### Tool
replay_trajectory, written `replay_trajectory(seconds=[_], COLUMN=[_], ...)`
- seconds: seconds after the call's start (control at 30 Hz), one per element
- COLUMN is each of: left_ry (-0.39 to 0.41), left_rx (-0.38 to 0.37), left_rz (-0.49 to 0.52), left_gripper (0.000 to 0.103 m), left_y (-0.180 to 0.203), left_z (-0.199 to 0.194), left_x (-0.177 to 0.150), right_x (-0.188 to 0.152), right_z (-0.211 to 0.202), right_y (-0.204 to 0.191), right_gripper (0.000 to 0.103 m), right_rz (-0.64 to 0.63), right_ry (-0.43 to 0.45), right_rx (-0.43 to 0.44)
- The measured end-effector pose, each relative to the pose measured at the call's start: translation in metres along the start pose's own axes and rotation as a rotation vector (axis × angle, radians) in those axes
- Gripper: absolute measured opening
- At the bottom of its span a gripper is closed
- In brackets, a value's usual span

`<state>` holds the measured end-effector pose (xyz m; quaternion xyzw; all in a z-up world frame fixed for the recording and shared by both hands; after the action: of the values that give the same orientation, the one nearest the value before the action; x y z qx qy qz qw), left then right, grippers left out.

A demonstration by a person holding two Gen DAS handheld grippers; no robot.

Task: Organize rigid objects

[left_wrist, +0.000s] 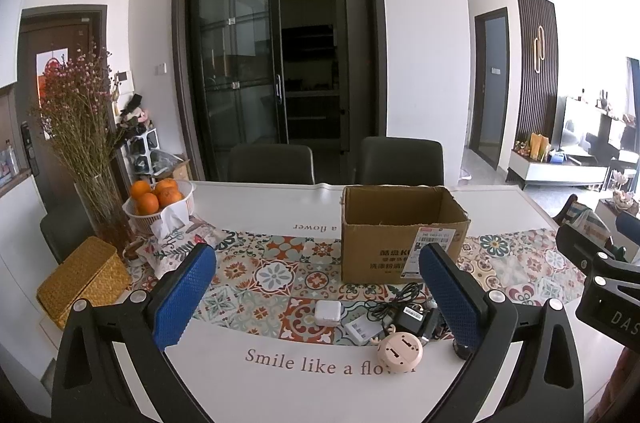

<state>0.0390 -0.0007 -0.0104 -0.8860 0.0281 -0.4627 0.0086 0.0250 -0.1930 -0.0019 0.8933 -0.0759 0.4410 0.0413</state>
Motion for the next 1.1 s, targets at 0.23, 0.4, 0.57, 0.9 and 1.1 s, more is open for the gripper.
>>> replay_trajectory(seconds=[0.23,0.4,0.57,0.9,1.1], left_ry=[0.006,0.005,0.005,-0.011,-0.074], left_rx=[-0.003,-0.003,-0.004,-0.008,-0.025], left_rz=[-0.001,-0.001,-0.001,0.004,0.019], left_gripper=[0.103,0.103,0.103,0.103,0.103], left_y=[-0.002,-0.002,-0.002,0.003,0.012], left_z=[0.000,0.001,0.001,0.005,0.022], left_x=[0.000,0.000,0.001,-0.005,-0.012], right_x=[-0.001,-0.001,-0.002,-0.003,-0.010], right_z=[-0.001,-0.001,-0.001,0.001,0.017], right_y=[0.000,0.000,0.000,0.002,0.011], right_gripper=[0.100,0.100,0.100,0.100,0.100], right_rz=[0.000,-0.001,0.000,0.003,0.002], right_ry=[0.001,0.000,0.002,-0.008,-0.055], right_rx=[-0.001,0.000,-0.002,0.002,0.008])
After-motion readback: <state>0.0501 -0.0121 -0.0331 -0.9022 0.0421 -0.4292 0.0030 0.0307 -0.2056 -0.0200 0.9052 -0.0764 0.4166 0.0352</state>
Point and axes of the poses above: each gripper's, at about its wrist camera, not at the fingertips, and z roughly the way its jaws point, y to its right, x to its top, the point moved 4 cm from there along z, roughly the way its jaws point, and after that the axes turned 10 degrees about -y, right-handed, at the moved point
